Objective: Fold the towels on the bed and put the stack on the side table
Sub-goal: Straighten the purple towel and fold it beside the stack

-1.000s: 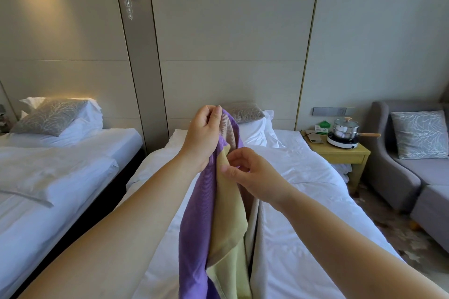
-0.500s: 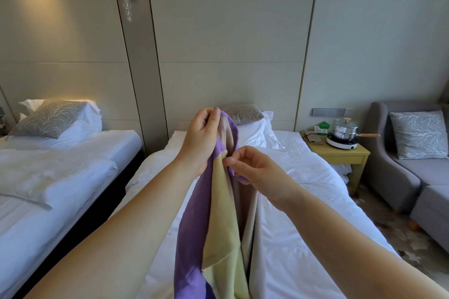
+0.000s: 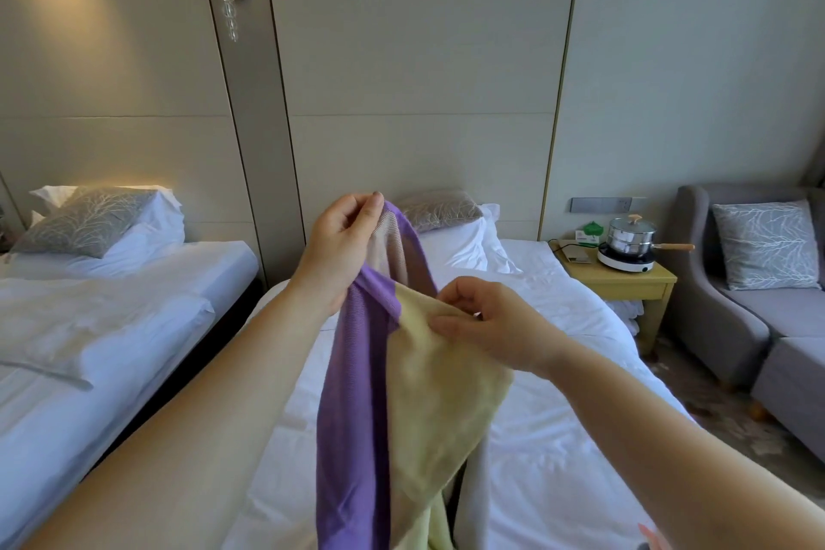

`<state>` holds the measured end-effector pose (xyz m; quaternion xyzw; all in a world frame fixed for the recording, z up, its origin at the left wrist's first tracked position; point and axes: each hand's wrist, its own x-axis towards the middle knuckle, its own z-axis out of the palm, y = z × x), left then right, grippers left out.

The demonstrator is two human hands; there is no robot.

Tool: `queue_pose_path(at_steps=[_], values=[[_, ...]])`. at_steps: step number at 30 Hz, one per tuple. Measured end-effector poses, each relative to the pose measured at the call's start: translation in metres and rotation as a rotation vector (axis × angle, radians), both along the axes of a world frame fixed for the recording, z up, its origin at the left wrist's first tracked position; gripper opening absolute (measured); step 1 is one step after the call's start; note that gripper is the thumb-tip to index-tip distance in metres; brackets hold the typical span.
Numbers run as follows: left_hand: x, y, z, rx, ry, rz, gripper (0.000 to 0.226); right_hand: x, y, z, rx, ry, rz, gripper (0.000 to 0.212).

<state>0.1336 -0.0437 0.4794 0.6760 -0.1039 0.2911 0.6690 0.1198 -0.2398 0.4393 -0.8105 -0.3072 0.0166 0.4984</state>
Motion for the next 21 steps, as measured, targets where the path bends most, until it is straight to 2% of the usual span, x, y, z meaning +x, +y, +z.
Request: queue_pose_path(at_steps=[2, 4, 6, 7, 9, 11, 13, 15, 18, 21], values=[[-0.003, 0.015, 0.003, 0.217, 0.009, 0.114, 0.018, 0.005, -0.010, 0.003, -0.097, -0.138, -0.049, 0.008], [-0.003, 0.031, 0.001, 0.355, 0.069, 0.253, 0.020, 0.008, -0.018, 0.007, -0.048, -0.149, -0.085, 0.010], [-0.004, 0.042, -0.006, 0.443, 0.194, 0.301, 0.022, 0.011, -0.023, 0.011, 0.047, -0.117, -0.107, 0.017], [-0.005, 0.043, -0.010, 0.490, 0.272, 0.278, 0.019, 0.011, -0.023, 0.012, 0.071, -0.106, -0.096, 0.020], [-0.008, 0.034, -0.020, 0.588, 0.391, 0.102, 0.014, 0.011, -0.018, 0.015, 0.086, -0.089, -0.034, 0.022], [-0.010, 0.016, -0.031, 0.679, 0.439, -0.177, 0.027, 0.009, -0.010, 0.016, 0.108, -0.067, 0.032, 0.019], [-0.012, -0.002, -0.042, 0.654, 0.444, -0.386, 0.023, 0.008, -0.003, 0.014, 0.153, -0.064, 0.039, 0.016], [-0.012, -0.016, -0.047, 0.586, 0.444, -0.409, 0.019, 0.007, 0.000, 0.007, 0.200, -0.067, 0.005, 0.014], [-0.013, -0.029, -0.042, 0.341, 0.473, -0.456, 0.023, 0.006, -0.006, -0.005, 0.276, -0.018, -0.022, 0.011], [-0.014, -0.036, -0.039, 0.335, 0.613, -0.553, 0.025, 0.006, -0.017, -0.008, 0.329, 0.017, 0.032, 0.008]])
